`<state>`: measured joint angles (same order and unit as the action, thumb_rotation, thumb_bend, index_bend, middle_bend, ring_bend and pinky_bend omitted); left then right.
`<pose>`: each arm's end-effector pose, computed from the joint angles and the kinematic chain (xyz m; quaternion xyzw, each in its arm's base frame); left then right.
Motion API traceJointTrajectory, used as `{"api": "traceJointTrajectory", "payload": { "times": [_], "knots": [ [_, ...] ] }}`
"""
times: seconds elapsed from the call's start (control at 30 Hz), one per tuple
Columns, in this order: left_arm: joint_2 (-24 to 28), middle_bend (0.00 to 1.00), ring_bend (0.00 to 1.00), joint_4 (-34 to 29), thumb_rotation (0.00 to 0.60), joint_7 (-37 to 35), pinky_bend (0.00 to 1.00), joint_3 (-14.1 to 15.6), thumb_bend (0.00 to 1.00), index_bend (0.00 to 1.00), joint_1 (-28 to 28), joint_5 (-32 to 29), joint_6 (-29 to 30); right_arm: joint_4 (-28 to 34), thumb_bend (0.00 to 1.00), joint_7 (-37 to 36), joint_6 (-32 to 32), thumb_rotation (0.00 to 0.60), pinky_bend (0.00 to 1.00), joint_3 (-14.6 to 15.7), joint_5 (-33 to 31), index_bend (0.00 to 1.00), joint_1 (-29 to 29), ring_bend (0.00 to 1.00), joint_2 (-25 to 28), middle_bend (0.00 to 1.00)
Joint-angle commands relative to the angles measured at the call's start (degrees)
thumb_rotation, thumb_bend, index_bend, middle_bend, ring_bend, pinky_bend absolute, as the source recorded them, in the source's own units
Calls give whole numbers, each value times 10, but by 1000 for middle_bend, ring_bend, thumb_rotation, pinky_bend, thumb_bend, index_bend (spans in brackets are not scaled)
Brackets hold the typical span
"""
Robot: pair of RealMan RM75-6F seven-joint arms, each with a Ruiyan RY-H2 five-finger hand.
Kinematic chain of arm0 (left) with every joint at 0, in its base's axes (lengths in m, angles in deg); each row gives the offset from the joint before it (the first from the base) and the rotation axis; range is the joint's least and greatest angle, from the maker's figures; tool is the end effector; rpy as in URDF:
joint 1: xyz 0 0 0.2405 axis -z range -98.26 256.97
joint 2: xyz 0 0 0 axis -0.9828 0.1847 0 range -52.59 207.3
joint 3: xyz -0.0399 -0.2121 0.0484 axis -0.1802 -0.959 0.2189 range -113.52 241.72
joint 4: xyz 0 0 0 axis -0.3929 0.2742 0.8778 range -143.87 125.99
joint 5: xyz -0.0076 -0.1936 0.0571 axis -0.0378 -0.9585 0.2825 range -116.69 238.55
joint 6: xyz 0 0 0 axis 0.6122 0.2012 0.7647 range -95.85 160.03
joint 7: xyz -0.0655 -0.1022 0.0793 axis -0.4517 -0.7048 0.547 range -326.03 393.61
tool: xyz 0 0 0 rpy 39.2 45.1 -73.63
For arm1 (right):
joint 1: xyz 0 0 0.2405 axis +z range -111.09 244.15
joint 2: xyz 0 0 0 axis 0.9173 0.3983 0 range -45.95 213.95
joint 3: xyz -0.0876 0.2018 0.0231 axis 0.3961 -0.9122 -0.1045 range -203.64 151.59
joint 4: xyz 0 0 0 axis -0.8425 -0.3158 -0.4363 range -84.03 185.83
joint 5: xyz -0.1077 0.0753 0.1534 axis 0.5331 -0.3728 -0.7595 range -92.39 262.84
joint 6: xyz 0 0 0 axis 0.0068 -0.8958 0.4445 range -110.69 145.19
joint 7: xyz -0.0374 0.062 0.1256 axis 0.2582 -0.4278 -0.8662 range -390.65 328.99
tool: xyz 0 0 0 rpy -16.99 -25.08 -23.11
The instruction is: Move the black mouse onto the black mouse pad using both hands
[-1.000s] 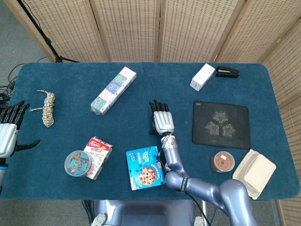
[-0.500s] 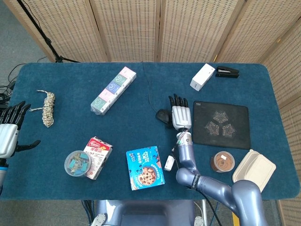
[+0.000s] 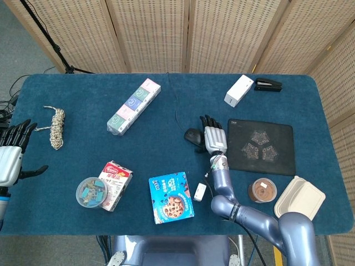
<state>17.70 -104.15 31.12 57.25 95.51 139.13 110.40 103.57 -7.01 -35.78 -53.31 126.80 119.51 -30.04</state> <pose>-0.2481 0.2445 0.1709 -0.5949 -0.3811 -0.4233 0.5671 -0.1064 -0.3897 -0.0609 0.5851 -0.5145 0.3752 0.5022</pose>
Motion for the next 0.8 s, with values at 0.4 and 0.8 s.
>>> {"api": "traceJointTrajectory", "payload": {
  "times": [0.4, 0.8],
  "knots": [
    [1, 0, 0, 3, 600, -1, 0, -6, 23, 0, 2, -7, -13, -116, 0, -80, 21, 600, 372, -15, 36, 294, 33, 227, -57, 305],
    [1, 0, 0, 5, 600, -1, 0, -10, 23, 0, 3, -10, -21, -187, 195, -139, 10, 600, 460, -24, 73, 451, 49, 374, -90, 455]
  ]
}}
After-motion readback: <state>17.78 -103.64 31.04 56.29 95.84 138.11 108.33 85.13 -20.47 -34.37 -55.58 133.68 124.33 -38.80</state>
